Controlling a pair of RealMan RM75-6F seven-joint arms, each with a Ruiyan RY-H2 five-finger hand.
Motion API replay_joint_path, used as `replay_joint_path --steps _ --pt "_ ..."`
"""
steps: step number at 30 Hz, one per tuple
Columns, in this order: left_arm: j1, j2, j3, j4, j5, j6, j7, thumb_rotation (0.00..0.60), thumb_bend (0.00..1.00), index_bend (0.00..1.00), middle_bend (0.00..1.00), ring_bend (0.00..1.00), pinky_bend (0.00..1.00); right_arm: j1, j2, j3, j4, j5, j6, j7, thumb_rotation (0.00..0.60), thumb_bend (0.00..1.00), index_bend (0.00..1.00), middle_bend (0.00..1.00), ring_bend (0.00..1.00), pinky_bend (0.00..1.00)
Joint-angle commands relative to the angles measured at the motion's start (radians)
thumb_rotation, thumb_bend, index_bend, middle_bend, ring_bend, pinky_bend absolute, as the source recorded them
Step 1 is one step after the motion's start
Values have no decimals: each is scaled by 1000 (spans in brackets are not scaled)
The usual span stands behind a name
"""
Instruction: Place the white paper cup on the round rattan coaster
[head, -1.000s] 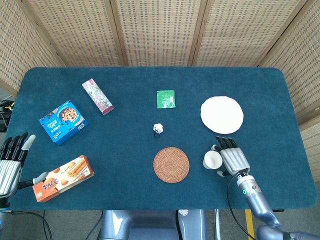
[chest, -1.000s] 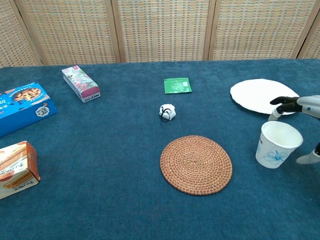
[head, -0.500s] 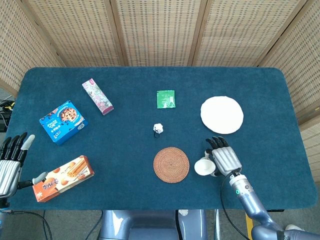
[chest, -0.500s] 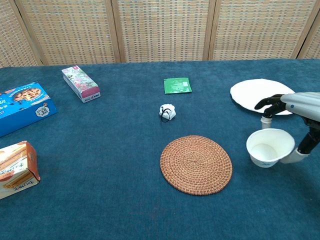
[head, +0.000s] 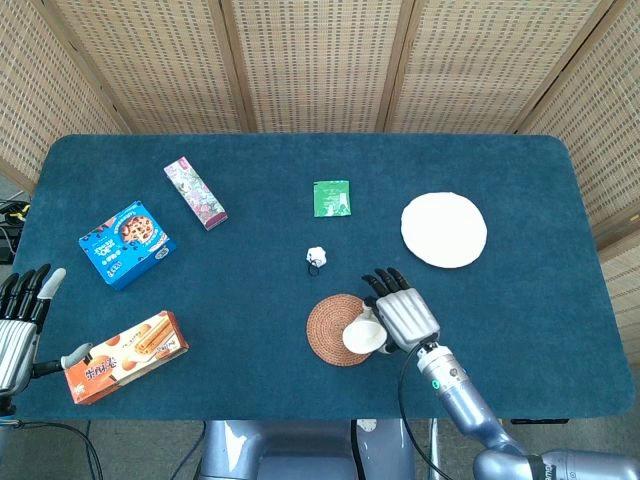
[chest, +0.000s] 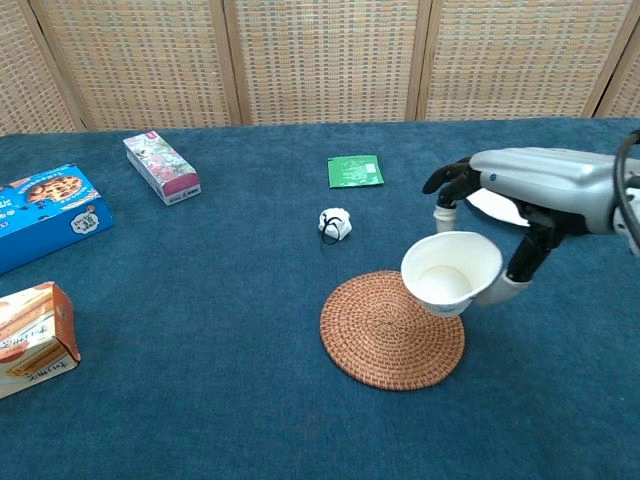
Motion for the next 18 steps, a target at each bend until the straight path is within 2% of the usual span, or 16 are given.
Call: replay_joint_path --steps 1,8,18 --pt "1 1 0 0 0 2 -3 0 78 0 0 0 0 32 -38 8 3 38 -2 -28 600 32 485 108 0 13" --pt "0 3 -1 3 -3 -1 -12 0 79 0 0 0 0 83 -107 12 79 89 -12 -36 600 33 476 102 0 13" --pt "-2 1 -2 8 -10 -8 -15 0 77 0 0 0 0 103 -120 -7 117 130 -19 -7 600 32 437 63 0 13"
